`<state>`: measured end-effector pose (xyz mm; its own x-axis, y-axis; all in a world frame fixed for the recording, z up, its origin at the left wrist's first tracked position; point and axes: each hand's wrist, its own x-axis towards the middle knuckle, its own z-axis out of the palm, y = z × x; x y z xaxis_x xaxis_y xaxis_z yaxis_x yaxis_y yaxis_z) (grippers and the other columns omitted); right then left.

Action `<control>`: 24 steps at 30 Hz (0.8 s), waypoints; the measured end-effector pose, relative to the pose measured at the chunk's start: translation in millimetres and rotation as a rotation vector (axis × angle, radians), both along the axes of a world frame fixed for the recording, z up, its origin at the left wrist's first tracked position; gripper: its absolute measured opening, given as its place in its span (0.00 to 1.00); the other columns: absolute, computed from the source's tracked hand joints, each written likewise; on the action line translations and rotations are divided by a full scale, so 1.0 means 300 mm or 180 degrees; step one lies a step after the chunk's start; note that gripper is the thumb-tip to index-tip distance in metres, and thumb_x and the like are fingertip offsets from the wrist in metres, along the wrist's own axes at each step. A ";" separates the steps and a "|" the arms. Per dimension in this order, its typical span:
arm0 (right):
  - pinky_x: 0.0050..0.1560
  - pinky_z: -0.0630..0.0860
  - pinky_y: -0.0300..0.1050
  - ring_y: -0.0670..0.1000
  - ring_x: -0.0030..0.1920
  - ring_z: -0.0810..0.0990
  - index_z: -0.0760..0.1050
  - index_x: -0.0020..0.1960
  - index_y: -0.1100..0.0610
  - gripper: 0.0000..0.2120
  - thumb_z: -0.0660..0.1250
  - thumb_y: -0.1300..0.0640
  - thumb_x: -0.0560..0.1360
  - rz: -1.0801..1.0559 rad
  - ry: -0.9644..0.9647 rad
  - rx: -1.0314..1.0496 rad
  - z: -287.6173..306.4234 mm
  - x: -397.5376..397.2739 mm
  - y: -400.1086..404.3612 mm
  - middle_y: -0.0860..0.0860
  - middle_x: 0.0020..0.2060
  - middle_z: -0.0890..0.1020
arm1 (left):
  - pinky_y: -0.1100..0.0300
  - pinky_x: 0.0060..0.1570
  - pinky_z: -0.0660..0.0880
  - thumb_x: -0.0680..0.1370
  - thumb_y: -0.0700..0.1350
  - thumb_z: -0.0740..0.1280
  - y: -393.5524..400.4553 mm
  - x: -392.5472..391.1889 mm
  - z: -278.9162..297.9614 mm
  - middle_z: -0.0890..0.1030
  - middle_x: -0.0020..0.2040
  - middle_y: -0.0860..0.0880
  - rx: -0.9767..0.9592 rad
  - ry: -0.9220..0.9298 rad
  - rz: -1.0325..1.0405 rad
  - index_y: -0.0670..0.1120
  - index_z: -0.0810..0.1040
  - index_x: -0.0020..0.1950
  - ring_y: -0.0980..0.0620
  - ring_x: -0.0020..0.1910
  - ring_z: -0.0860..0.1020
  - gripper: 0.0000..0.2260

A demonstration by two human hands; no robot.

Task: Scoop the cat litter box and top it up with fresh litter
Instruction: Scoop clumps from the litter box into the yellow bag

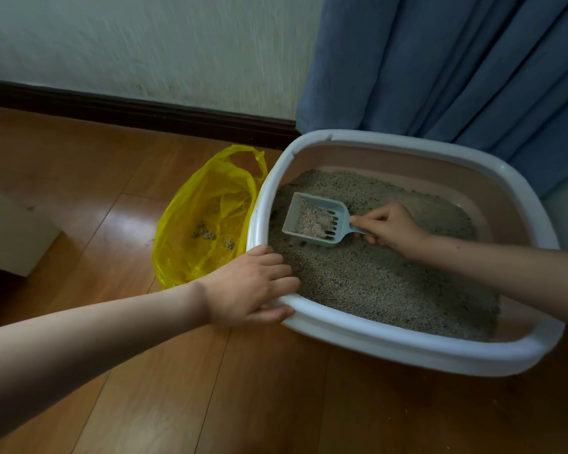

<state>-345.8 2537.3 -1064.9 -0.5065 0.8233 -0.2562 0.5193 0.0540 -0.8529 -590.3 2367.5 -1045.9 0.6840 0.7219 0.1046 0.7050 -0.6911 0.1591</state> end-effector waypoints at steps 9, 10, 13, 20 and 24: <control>0.24 0.66 0.36 0.45 0.20 0.66 0.80 0.33 0.60 0.16 0.67 0.54 0.77 0.0049 -0.0334 0.0095 0.060 0.068 -0.007 0.48 0.20 0.74 | 0.54 0.51 0.66 0.81 0.56 0.57 0.001 0.004 0.002 0.75 0.42 0.50 0.0049 0.0042 0.0008 0.48 0.73 0.48 0.48 0.43 0.72 0.13; 0.24 0.66 0.35 0.44 0.20 0.66 0.79 0.31 0.58 0.17 0.67 0.54 0.77 -0.0010 -0.0358 0.0137 0.063 0.072 -0.007 0.48 0.19 0.73 | 0.54 0.51 0.66 0.81 0.56 0.58 0.001 0.003 0.001 0.75 0.42 0.50 0.0057 0.0055 0.0008 0.48 0.73 0.48 0.48 0.43 0.72 0.13; 0.24 0.65 0.35 0.44 0.19 0.64 0.76 0.27 0.56 0.20 0.67 0.54 0.77 0.0077 -0.0481 0.0146 0.082 0.083 -0.010 0.47 0.18 0.72 | 0.54 0.52 0.66 0.81 0.56 0.58 0.001 0.003 -0.002 0.75 0.43 0.50 0.0050 0.0073 -0.0001 0.48 0.73 0.49 0.48 0.44 0.73 0.13; 0.26 0.67 0.35 0.45 0.21 0.66 0.80 0.32 0.60 0.18 0.67 0.52 0.77 0.0277 -0.0602 0.0137 0.114 0.082 -0.027 0.50 0.21 0.74 | 0.54 0.52 0.66 0.81 0.57 0.57 0.001 0.003 0.000 0.75 0.42 0.50 0.0035 0.0053 -0.0003 0.48 0.73 0.48 0.48 0.43 0.72 0.14; 0.28 0.68 0.38 0.46 0.22 0.67 0.79 0.32 0.61 0.19 0.67 0.50 0.77 0.0428 -0.0801 0.0079 0.135 0.071 -0.025 0.50 0.22 0.74 | 0.54 0.52 0.66 0.81 0.57 0.57 0.000 0.001 0.000 0.75 0.43 0.50 0.0016 0.0066 0.0004 0.48 0.73 0.48 0.48 0.44 0.72 0.14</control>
<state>-324.3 2529.8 -1024.2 -0.5347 0.7606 -0.3683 0.7012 0.1561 -0.6956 -590.0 2367.6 -1045.9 0.6851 0.7223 0.0941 0.7090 -0.6909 0.1409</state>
